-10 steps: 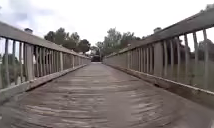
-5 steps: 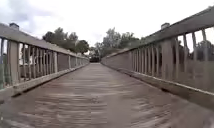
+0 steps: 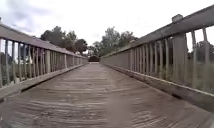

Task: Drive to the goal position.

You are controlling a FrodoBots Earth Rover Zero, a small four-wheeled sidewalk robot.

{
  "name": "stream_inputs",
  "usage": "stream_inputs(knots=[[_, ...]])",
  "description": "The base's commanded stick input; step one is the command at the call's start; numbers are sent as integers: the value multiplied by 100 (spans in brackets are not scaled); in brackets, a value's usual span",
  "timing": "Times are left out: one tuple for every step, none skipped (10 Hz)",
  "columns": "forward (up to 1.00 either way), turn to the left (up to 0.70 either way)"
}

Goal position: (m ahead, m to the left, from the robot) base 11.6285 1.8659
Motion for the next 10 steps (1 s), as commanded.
stream_inputs(knots=[[70,0],[70,0],[70,0],[70,0],[70,0],[70,0],[70,0],[70,0],[70,0],[70,0]])
